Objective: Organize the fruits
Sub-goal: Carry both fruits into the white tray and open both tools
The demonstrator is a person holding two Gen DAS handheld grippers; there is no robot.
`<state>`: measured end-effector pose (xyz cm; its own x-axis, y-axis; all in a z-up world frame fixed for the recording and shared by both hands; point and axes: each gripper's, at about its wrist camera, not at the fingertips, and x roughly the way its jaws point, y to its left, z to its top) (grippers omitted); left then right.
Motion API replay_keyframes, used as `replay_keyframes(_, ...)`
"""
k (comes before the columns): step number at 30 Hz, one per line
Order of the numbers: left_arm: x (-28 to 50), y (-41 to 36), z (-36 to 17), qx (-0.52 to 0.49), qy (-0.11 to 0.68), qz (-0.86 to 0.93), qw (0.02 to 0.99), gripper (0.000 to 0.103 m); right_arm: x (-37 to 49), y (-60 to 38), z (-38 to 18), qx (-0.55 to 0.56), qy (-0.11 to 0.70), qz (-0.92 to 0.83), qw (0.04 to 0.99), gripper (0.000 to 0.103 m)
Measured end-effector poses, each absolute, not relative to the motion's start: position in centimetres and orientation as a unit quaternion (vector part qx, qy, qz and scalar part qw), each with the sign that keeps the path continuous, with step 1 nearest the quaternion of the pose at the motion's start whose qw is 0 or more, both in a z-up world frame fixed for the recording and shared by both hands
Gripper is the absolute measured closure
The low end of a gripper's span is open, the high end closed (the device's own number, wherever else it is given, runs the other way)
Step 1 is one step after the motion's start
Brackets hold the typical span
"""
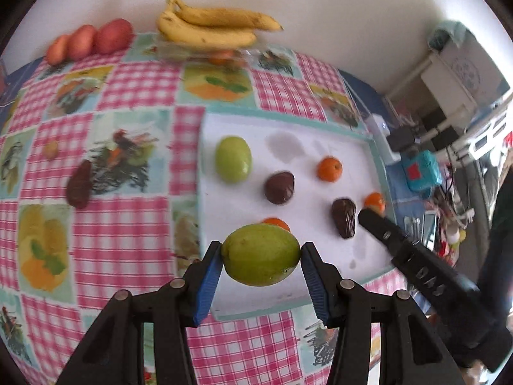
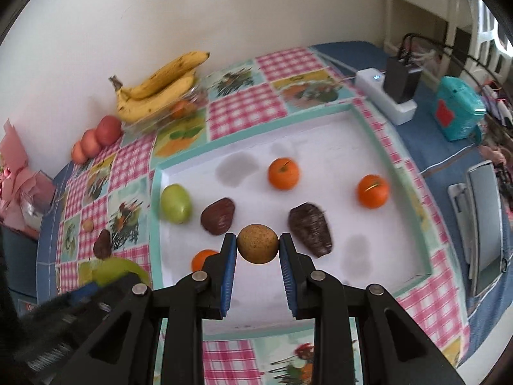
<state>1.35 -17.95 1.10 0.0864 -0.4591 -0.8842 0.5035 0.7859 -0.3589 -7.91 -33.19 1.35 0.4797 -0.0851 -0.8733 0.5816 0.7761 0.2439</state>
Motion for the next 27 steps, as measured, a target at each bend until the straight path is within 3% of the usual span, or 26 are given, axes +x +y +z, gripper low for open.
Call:
replay_keyframes(11,0.3,-18.3,-3.3,0.029,0.633,-0.318,0.705,0.05,-7.1,-33.4,-2.2,0.269,0.514,-0.201,0.789,0.075)
replay_keyframes(27,-0.3,-20.0,-5.7,0.049,0.645,-0.32,0.692,0.05,-7.3,-34.0,-5.2,0.273,0.549,-0.219,0.759,0.075)
